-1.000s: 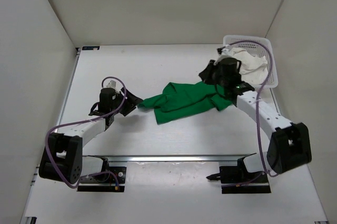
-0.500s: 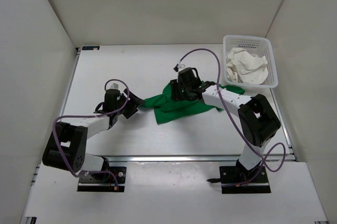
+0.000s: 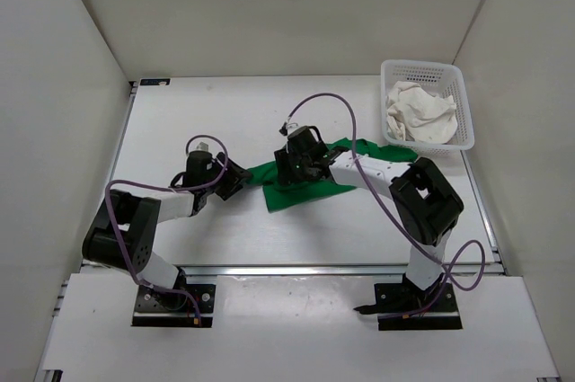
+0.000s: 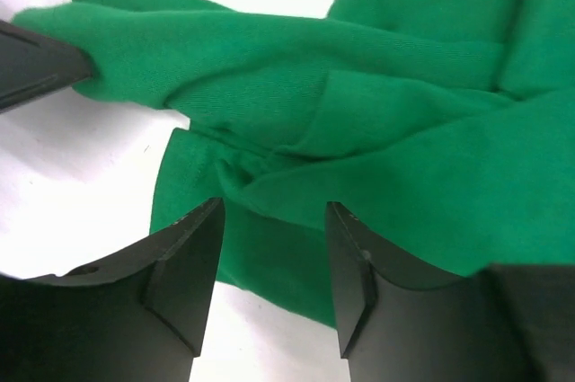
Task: Fold and stack the t-shirts
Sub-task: Move the tshirt to the center of the board, then flatten out the tshirt
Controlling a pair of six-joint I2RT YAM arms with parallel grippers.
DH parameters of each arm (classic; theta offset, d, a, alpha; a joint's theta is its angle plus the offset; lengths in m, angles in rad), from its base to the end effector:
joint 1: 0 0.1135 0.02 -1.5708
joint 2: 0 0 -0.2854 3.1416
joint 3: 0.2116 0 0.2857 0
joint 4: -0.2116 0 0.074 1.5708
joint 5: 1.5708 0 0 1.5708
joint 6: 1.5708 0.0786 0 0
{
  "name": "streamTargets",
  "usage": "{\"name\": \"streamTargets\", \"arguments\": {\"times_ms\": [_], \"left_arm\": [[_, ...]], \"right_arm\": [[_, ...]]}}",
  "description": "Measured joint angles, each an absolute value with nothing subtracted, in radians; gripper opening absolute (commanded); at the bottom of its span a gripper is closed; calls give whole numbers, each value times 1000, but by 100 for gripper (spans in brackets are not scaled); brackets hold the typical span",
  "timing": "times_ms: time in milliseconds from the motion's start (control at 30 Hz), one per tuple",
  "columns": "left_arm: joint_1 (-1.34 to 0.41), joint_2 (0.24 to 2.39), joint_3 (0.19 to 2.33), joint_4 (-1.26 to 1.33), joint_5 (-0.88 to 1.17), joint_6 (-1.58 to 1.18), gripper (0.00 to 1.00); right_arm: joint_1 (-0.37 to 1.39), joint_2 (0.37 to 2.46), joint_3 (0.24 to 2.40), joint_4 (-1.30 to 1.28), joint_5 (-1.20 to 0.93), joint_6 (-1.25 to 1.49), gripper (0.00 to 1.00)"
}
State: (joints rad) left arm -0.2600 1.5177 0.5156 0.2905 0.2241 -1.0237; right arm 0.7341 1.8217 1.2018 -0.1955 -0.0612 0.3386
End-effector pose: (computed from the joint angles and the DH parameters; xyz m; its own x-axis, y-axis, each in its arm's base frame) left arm 0.3047 -0.0991 0.0971 -0.6813 -0.6804 -0.2700 -0.3240 0.6110 -0.7223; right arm 0.3365 0.3101 0.1655 -0.7423 -0.2232 -0.6319 -0.4805 0.8345 0.2697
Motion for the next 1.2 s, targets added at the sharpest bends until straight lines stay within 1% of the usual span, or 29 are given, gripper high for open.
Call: {"name": "streamTargets", "arguments": {"times_ms": [67,133,167,233,333,400,467,567,600,633,667,700,733,800,867,900,933,967,1000,1067,1100,1133,1200], "left_arm": [[-265,1518,520,302,224,-1027,65],[-268,1518,525,310,223,-1027,58],[-271,1518,527,312,223,-1026,56],[-274,1518,535,315,221,-1026,54],[-274,1522,548,322,220,-1025,53],[-277,1537,558,323,220,-1025,49],[-278,1552,560,323,216,-1023,41],[-278,1570,560,323,212,-1020,31],[-278,1575,560,324,211,-1021,30],[-278,1579,561,324,209,-1022,28],[-278,1583,561,324,208,-1022,26],[-279,1583,561,323,208,-1022,23],[-279,1583,561,323,209,-1022,22],[-284,1583,568,323,206,-1019,19],[-292,1583,576,324,198,-1018,18],[-295,1583,579,324,197,-1018,18],[-300,1583,580,324,193,-1016,17],[-304,1583,581,324,192,-1015,16],[-307,1583,581,324,190,-1014,12],[-308,1582,581,323,187,-1011,7],[-308,1582,581,323,186,-1011,5],[-308,1582,581,323,183,-1011,1],[-308,1582,581,323,182,-1009,0]], "right_arm": [[739,1844,1212,-196,-64,341,49],[746,1858,1220,-199,-68,345,48],[748,1865,1226,-199,-68,347,49],[752,1879,1241,-199,-68,350,49],[751,1891,1253,-199,-67,361,52],[750,1900,1262,-201,-64,369,53],[750,1909,1277,-214,-55,371,52],[749,1930,1308,-228,-36,376,42],[749,1931,1309,-228,-32,378,32],[749,1931,1309,-235,-28,381,27],[750,1931,1309,-238,-24,387,26],[749,1931,1309,-241,-17,392,20],[745,1931,1309,-246,-9,392,19],[745,1932,1309,-252,1,397,28],[744,1934,1311,-262,11,398,43],[744,1937,1313,-265,13,396,45],[744,1943,1319,-270,15,395,44],[744,1948,1324,-274,19,396,36],[745,1954,1327,-278,20,392,20],[748,1963,1336,-289,27,392,8],[751,1964,1336,-292,33,394,3],[753,1964,1336,-297,39,397,2],[756,1964,1336,-300,49,401,0]]}}
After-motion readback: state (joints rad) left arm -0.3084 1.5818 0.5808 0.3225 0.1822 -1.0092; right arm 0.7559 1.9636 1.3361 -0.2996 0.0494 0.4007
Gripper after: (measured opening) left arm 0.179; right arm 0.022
